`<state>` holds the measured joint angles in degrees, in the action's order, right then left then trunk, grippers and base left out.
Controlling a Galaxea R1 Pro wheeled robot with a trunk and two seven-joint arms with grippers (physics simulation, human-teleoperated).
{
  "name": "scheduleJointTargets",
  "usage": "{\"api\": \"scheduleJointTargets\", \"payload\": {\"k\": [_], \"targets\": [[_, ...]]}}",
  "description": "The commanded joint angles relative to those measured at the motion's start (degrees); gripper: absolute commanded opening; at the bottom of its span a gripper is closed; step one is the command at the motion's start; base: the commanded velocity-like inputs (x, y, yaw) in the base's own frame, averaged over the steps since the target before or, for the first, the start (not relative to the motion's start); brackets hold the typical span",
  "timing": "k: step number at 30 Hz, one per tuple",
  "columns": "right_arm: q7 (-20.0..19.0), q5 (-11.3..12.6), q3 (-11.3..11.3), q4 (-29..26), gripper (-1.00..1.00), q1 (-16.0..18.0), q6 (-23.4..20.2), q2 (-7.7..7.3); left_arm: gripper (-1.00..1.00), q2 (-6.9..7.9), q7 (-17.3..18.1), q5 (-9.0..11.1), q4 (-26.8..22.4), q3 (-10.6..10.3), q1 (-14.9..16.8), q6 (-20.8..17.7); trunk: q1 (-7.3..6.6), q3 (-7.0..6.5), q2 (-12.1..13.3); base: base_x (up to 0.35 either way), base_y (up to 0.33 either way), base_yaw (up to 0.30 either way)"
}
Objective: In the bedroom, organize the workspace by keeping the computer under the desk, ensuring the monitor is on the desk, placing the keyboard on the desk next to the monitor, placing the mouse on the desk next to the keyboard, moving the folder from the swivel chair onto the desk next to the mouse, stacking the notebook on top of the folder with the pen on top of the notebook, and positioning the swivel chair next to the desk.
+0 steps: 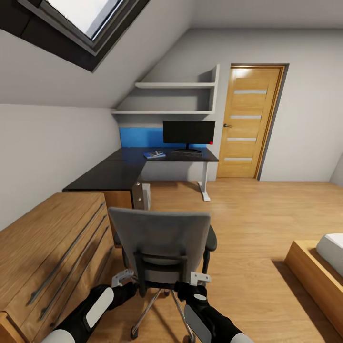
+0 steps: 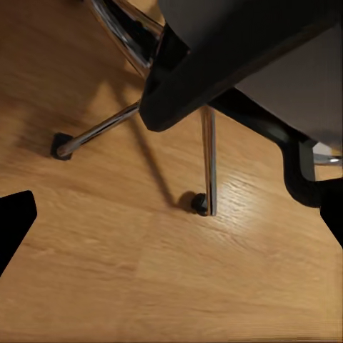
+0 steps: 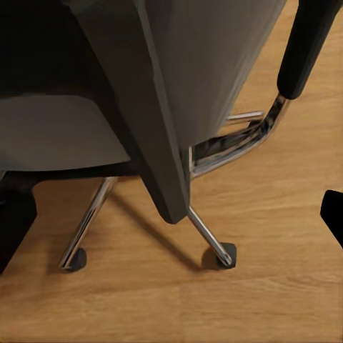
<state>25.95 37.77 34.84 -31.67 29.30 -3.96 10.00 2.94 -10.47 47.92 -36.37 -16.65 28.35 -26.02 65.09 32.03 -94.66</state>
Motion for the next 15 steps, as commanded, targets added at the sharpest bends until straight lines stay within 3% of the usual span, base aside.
{"api": "scheduleJointTargets", "payload": {"k": [1,4,8,11,15], "targets": [[0.42,0.04,0.2,-0.06,1.0,0.06,-0.33,0.0,1.0,-0.01,-0.6,0.56,-0.25,-0.74,0.03,-0.1,0.22,0.25,-0.45,-0.005,-0.004,0.0],[0.42,0.03,0.27,-0.06,1.0,0.06,-0.49,0.0,1.0,-0.34,-1.6,-0.15,-0.59,-2.71,0.04,0.0,0.88,0.79,-1.65,-0.003,-0.002,0.0],[0.42,0.03,0.35,-0.06,1.0,0.06,-0.65,0.0,1.0,-0.94,-3.23,-2.66,-0.73,-5.88,0.04,0.77,1.76,1.5,-3.26,-0.001,-0.001,0.0],[0.38,0.03,0.42,-0.06,1.0,0.06,-0.77,0.0,1.0,-2.3,-4.24,-7.16,-0.73,-8.22,0.11,2.39,2.42,2.04,-4.46,0.0,0.0,0.0],[0.33,0.04,0.47,-0.09,1.0,0.06,-1.04,0.0,1.0,-2.89,-4.57,-11.62,-0.72,-8.99,0.17,3.49,3.3,2.76,-6.07,0.0,0.0,0.0]]}}
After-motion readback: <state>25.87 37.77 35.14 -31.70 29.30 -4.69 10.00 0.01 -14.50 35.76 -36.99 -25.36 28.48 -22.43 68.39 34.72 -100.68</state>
